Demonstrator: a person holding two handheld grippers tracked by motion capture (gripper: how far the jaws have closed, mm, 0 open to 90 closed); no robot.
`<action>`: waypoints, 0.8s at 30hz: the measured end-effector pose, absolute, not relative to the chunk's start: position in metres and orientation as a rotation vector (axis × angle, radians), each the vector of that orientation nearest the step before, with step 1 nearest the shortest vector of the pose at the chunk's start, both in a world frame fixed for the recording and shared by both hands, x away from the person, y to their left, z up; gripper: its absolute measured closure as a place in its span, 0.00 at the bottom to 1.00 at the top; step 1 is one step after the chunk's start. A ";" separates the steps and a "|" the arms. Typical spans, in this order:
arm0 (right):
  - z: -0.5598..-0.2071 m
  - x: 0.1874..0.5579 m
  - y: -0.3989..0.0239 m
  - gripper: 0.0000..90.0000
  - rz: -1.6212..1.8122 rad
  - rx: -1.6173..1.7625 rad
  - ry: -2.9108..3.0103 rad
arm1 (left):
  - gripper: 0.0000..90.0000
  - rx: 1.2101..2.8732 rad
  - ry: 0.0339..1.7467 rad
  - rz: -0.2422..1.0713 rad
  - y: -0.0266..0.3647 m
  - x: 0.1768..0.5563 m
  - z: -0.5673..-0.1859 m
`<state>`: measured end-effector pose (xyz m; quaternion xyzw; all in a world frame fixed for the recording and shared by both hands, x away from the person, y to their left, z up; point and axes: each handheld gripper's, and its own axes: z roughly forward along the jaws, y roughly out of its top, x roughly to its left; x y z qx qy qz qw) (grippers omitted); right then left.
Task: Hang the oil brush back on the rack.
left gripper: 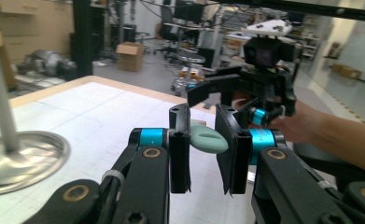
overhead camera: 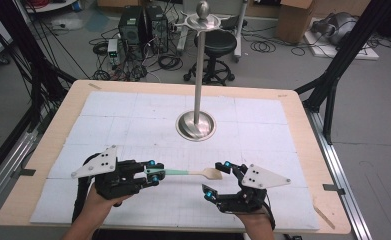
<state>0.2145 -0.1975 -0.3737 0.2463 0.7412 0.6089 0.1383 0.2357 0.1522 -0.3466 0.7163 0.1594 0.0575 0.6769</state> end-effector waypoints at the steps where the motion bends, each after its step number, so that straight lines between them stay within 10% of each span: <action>1: -0.374 0.215 -0.198 0.27 1.760 0.721 2.132 | 0.84 1.612 0.368 0.140 0.152 0.236 -0.345; 24: -0.370 0.215 -0.172 0.32 1.400 0.610 2.104 | 0.84 1.774 0.478 0.158 0.135 0.240 -0.326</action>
